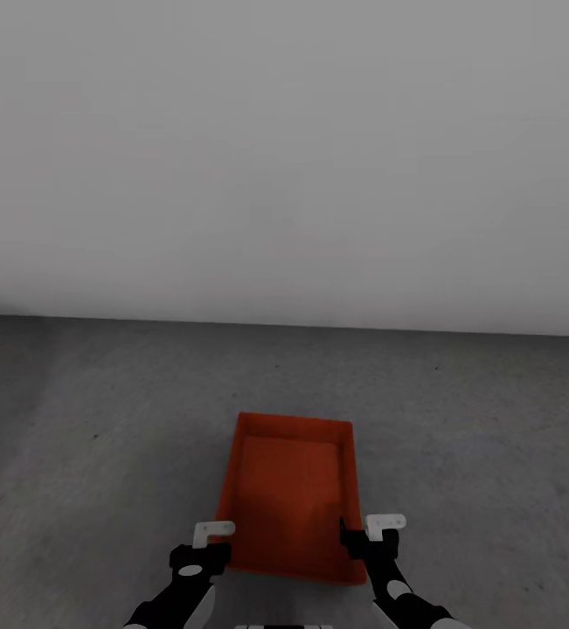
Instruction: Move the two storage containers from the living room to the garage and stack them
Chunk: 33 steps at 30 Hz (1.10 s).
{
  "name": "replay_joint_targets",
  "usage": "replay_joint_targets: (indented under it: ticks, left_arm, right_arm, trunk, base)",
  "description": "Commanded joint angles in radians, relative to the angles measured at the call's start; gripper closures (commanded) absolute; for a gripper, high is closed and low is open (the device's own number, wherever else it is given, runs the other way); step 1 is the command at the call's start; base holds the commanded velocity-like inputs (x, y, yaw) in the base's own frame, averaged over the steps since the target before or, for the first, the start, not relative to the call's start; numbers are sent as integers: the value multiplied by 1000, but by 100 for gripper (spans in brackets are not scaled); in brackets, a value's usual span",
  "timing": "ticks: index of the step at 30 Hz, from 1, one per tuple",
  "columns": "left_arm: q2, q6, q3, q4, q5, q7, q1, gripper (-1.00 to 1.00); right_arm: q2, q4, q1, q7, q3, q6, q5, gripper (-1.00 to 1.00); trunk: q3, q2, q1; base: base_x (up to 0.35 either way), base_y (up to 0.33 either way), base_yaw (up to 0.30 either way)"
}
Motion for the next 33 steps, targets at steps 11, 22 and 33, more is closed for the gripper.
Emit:
replay_joint_targets:
  ticks: [11,22,33]
  left_arm:
    - [0,0,-4,0,0,6,0,-100]
    - [0,0,-4,0,0,6,-1,-100]
    - [0,0,-4,0,0,6,0,-100]
  right_arm:
    - [0,1,-1,-5,8,-5,-11,-100]
    - [1,1,-1,-5,8,-5,-18,-100]
    - [1,0,-1,-5,8,-6,-17,-100]
  trunk:
    - [34,77,-42]
    - [68,154,-85]
    - [103,231,-127]
  base:
    - [0,0,0]
    - [0,0,0]
    - [0,0,0]
